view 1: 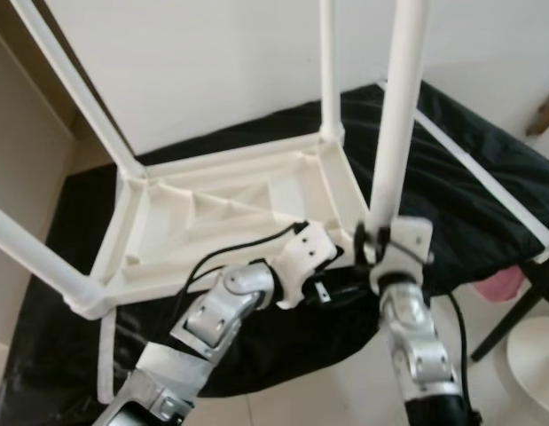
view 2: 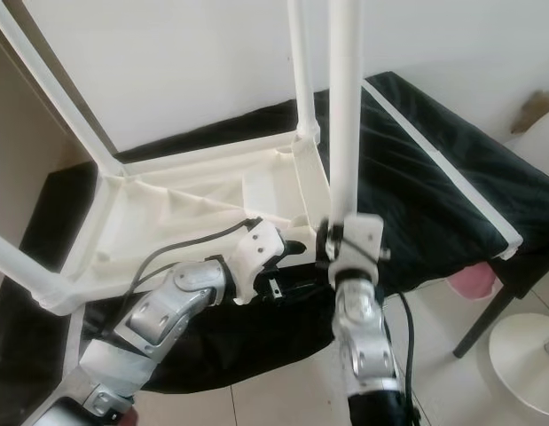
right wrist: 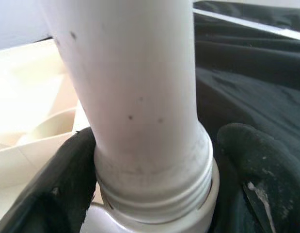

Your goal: Building children table

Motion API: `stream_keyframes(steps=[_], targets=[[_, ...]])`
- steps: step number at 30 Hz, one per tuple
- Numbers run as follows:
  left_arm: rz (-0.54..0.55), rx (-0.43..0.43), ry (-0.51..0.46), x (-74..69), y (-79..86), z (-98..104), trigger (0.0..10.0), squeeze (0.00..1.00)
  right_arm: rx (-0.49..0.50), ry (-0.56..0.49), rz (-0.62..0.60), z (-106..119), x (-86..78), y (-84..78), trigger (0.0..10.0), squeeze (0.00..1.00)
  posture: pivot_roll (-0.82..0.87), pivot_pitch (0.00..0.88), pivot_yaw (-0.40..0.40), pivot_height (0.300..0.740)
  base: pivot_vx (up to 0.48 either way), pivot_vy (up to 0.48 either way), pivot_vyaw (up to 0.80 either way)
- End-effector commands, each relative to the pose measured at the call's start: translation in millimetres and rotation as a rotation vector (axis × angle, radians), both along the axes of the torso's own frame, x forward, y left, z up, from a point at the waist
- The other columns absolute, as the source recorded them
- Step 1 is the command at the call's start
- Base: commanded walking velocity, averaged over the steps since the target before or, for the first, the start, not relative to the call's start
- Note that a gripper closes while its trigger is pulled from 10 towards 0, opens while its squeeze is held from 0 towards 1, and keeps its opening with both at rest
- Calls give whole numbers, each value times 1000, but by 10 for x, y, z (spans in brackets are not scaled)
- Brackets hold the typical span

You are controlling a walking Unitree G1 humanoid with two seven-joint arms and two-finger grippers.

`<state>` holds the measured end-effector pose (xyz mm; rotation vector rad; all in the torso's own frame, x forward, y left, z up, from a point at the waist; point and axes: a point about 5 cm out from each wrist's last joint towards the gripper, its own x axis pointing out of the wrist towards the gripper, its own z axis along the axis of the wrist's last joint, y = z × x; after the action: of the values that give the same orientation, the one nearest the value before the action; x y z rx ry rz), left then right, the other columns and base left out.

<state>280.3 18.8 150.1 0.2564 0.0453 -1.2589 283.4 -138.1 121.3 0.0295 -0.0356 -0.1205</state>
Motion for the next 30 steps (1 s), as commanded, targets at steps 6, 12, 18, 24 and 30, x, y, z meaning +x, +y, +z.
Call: stream_keyframes(steps=[6, 12, 18, 24, 30], targets=[[-3, 32, -47, 84, 72, 38, 10000, 0, -13, -57, 128, 104, 5, -51, 10000, 0, -192, 0, 157, 740, 0, 0, 0], [-17, 31, -55, 80, 80, 53, 10000, 0, -101, -85, 398, 187, 14, -145, 10000, 0, -174, 0, 160, 740, 0, 0, 0], [-44, 30, -54, 7, 54, 39, 10000, 0, -199, -36, 609, 203, 52, -232, 10000, 0, -144, 0, 137, 740, 0, 0, 0], [-30, 25, -58, -9, 50, 33, 10000, 0, -263, -13, 714, 264, 139, -328, 10000, 0, -117, 0, 119, 740, 0, 0, 0], [6, 22, -69, 11, 99, 44, 10000, 0, -318, 2, 774, 334, 330, -388, 8431, 0, -81, 0, 93, 740, 0, 0, 0]])
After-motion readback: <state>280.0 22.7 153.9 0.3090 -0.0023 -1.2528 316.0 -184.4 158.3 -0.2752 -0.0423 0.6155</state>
